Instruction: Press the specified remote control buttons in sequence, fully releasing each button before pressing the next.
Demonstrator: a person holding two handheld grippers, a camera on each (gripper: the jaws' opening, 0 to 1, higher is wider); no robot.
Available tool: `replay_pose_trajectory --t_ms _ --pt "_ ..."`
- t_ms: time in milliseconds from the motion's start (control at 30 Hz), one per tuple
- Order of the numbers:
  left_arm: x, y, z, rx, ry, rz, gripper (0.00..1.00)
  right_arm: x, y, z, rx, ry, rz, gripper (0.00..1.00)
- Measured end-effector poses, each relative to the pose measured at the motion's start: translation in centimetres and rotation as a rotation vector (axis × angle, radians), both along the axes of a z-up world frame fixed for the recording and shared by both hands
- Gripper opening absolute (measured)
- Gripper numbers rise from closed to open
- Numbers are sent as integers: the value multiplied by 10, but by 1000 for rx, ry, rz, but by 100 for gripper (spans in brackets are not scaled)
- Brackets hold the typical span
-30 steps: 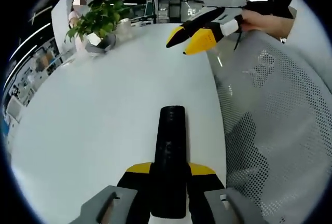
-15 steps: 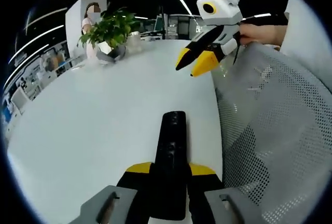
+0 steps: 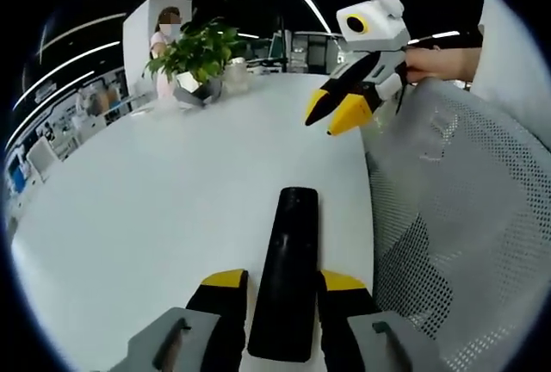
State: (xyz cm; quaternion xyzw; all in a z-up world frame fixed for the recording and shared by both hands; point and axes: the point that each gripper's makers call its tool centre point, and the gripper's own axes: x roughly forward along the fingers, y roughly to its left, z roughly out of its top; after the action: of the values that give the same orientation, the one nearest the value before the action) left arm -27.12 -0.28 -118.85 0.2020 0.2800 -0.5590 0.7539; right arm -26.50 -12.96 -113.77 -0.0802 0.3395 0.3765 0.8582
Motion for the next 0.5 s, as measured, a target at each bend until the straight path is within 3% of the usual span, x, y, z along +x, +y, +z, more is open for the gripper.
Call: replay_pose_trajectory --t_ms 33,100,500 --pt "-1 -1 0 -1 -1 -4 30 0 0 0 1 1 1 23" --pt "-9 -5 1 -8 -17 -83 25 -1 1 -1 -2 4 5 22" --pt "-9 -7 2 -43 -28 -99 25 -6 11 0 -9 9 66 17"
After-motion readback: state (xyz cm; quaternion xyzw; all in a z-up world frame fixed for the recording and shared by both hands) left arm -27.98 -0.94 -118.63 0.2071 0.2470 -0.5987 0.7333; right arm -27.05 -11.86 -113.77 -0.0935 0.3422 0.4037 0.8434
